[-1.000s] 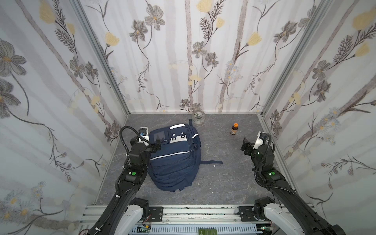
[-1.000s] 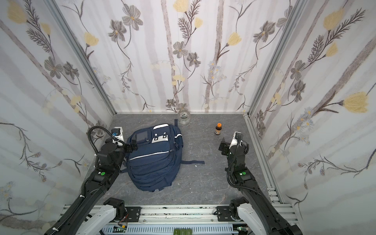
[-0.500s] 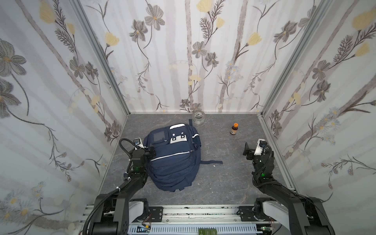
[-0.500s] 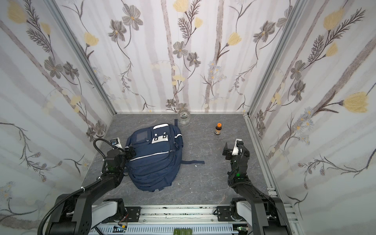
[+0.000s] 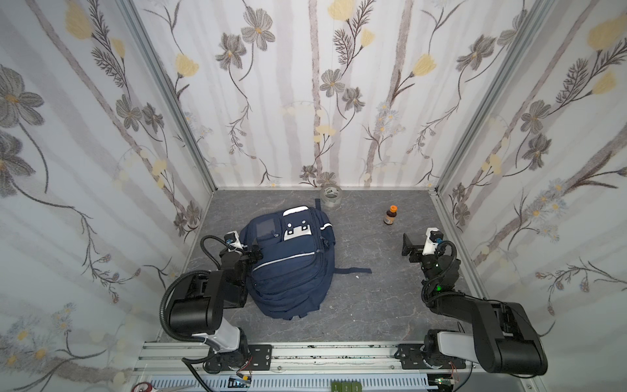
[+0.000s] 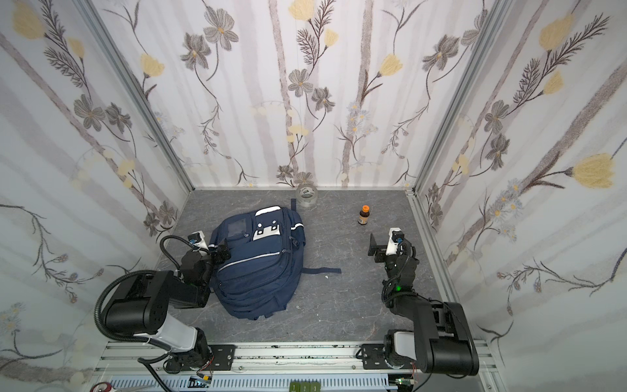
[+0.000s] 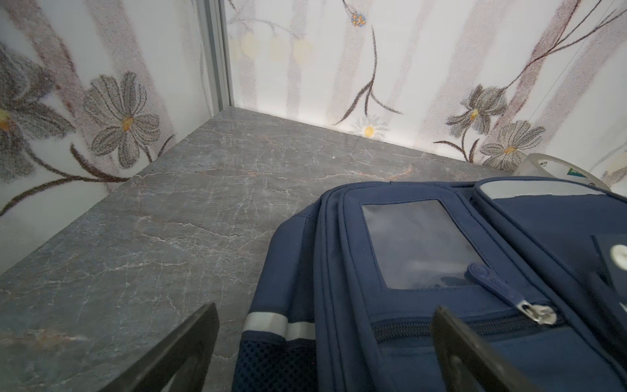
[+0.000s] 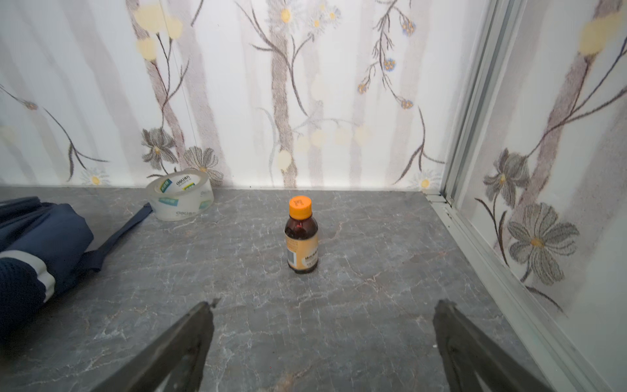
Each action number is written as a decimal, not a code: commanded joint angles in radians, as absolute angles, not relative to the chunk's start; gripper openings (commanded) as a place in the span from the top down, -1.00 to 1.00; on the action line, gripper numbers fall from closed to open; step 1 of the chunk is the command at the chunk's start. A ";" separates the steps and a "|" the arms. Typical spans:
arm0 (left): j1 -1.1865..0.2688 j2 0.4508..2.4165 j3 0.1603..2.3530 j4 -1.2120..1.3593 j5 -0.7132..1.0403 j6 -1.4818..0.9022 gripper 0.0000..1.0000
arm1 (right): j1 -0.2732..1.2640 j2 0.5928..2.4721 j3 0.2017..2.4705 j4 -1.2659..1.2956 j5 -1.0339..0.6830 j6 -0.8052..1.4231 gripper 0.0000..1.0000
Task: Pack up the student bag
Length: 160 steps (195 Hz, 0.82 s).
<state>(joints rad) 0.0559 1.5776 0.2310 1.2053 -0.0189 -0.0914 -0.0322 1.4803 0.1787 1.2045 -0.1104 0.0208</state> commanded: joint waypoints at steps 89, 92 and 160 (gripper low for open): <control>-0.021 1.568 0.339 1.009 -0.258 -0.069 -1.00 | 0.000 1.508 0.186 1.338 0.054 0.037 -0.99; -0.021 1.569 0.339 1.009 -0.257 -0.069 -1.00 | 0.000 1.508 0.186 1.338 0.054 0.038 -0.99; -0.021 1.568 0.339 1.009 -0.258 -0.069 -1.00 | 0.001 1.509 0.191 1.331 0.041 0.033 -0.99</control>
<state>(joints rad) -0.0223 1.5692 0.3347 1.0367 -0.2352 -0.0784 -0.0006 1.5047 0.1848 1.2755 0.0418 0.0441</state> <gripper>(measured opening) 0.997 0.995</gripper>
